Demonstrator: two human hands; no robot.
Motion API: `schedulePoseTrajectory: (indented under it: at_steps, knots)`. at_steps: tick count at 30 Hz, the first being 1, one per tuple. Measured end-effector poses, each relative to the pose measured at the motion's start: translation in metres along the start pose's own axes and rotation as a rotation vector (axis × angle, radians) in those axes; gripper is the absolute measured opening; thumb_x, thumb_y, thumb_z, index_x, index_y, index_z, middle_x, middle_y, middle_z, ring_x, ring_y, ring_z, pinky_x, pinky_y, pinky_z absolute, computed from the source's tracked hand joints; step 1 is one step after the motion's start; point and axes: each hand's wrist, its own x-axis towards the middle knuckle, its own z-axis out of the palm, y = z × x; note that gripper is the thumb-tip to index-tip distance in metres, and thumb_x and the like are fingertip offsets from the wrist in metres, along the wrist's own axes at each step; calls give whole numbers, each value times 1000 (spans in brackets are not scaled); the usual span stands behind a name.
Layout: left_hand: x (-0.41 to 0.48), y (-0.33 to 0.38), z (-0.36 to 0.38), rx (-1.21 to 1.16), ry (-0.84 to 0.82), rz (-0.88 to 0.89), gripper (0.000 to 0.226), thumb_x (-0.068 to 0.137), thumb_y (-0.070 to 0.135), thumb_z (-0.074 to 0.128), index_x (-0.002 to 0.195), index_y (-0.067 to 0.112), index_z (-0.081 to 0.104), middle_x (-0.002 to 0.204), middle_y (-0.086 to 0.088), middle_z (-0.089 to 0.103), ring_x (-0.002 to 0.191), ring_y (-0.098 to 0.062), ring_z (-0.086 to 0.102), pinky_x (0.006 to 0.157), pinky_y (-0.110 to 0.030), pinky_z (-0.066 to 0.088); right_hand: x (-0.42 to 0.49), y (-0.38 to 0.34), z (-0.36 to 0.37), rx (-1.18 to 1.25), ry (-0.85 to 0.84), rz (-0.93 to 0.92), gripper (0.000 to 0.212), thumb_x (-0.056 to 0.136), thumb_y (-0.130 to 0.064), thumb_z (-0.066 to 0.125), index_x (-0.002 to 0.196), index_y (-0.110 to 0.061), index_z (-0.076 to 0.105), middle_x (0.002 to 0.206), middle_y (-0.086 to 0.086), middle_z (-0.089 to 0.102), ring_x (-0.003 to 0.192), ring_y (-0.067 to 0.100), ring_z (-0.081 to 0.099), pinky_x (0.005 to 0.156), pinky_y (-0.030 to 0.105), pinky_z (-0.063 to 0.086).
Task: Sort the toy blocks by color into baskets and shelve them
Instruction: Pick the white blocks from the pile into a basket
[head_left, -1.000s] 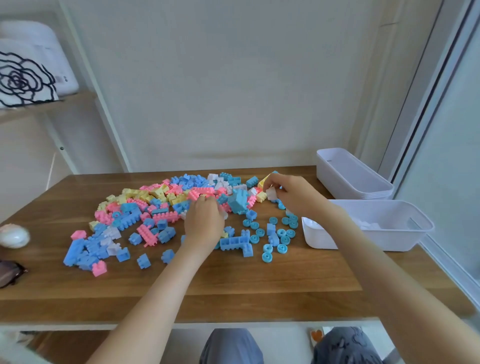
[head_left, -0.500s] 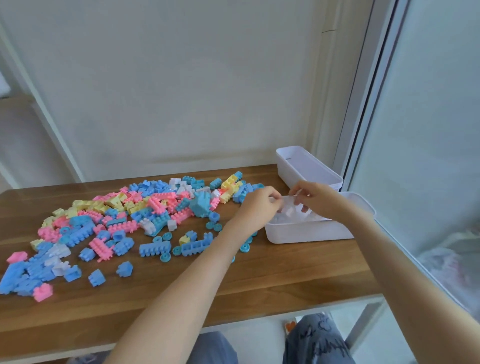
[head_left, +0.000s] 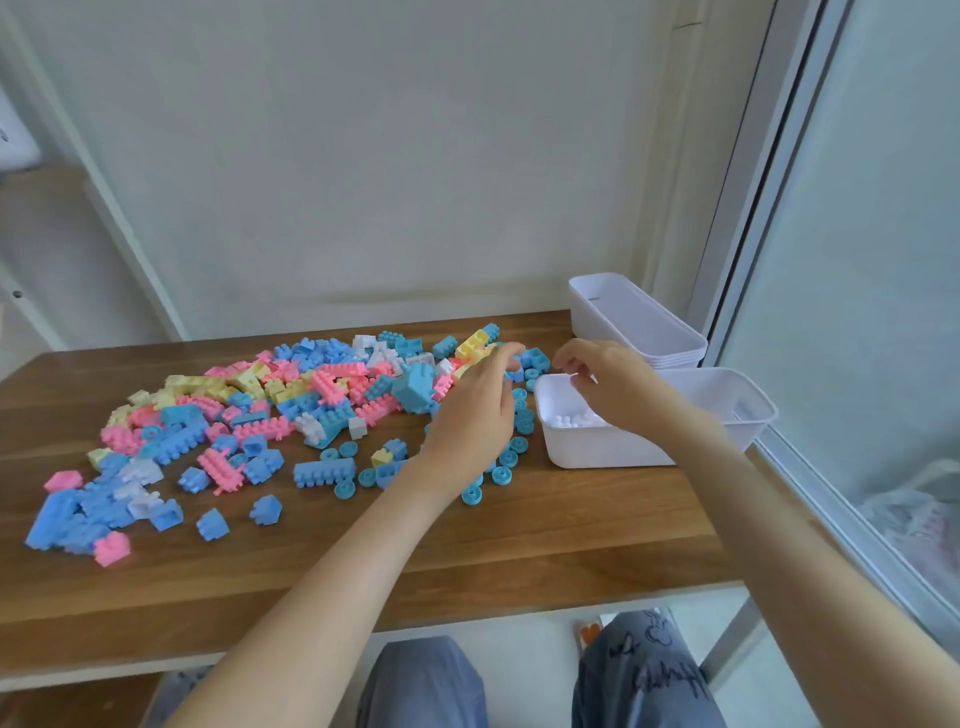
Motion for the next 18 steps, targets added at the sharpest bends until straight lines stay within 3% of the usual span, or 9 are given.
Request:
schedulePoseTrajectory:
  at_steps: [3,5,9,13,18]
  knots:
    - [-15,-33,-18,105,114,3,46,98,8,44,142,19,34,123,-2,58,97,-16,59,74,-26,50,9,-38,19,88,-22,-54,39,94,2,41,129,-12,50,124,4,55,114,19,49,86,18,36]
    - [-25,-60,-32,99,165,-81,47,96,8,49,140,17,37,120,-2,59,99,-13,58,79,-25,50,15,-60,38,158,-57,-110,50,92,7,38,137,-14,41,131,6,50,118,20,47,86,17,33]
    - [-41,-113,-60,52,298,-339,41,93,5,51,133,16,49,121,0,59,109,-14,55,87,-25,46,28,-86,76,246,-170,-162,60,91,9,35,146,-14,26,141,11,38,126,26,42,99,30,36]
    - [-47,-143,-74,278,206,-432,42,90,8,51,131,15,53,125,-8,59,114,-25,54,94,-42,48,49,-96,93,251,-81,-93,77,81,18,38,149,-5,8,151,16,17,140,32,13,115,40,16]
    - [-38,-148,-91,315,81,-624,50,87,25,56,136,22,46,114,-8,62,108,-30,55,89,-42,48,88,-90,103,198,-78,72,82,80,11,44,149,-5,3,152,18,13,141,33,12,114,39,11]
